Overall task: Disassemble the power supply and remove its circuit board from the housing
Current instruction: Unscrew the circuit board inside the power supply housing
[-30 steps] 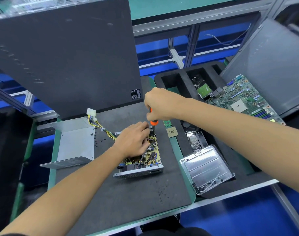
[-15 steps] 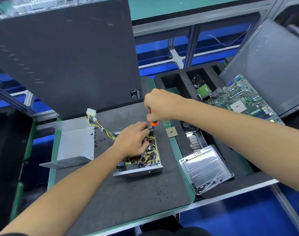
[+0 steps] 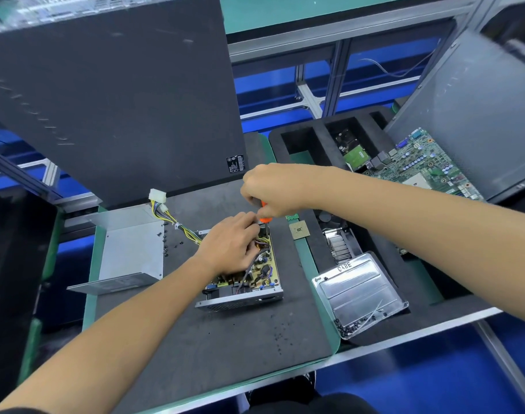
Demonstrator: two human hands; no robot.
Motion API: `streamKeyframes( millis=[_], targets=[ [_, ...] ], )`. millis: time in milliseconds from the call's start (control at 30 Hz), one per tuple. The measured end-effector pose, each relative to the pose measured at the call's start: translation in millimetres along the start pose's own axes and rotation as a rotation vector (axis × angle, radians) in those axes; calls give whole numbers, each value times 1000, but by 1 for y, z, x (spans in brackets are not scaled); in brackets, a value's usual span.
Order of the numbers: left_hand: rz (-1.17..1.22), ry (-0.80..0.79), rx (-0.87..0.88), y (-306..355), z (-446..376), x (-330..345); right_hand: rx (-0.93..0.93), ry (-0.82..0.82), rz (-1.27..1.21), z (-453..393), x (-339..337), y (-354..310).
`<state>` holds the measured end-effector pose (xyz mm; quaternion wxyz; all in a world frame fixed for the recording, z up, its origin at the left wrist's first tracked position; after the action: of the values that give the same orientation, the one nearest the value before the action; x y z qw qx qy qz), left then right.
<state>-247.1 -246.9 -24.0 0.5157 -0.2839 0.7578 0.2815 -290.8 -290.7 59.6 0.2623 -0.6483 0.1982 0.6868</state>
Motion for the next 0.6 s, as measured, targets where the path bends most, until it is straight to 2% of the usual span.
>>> streamKeyframes(
  millis=[133,200,433,533,600],
  targets=[
    [2,-20,-20,0,0,2,-62,-104,-69,4,0,2],
    [5,-27,-31,-1,1,2,-73,-103,-42,5,-1,1],
    [19,-25,-58,-1,1,2,211,-36,73,4,-6,18],
    [19,-10,-60,-3,3,1,240,-26,85,3,-8,14],
    [28,12,-63,-1,1,0,195,-41,116,4,-6,5]
  ],
)
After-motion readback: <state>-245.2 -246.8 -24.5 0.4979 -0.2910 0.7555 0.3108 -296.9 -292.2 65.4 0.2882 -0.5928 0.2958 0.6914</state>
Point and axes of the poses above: each hand's wrist, its own z-axis away from the middle knuckle, its own x-axis out of the palm, y = z × x, the point moved 8 cm from there along -z, towards the middle knuckle, and after that the axes turned 9 degrees about y, right-handed, at the moved point
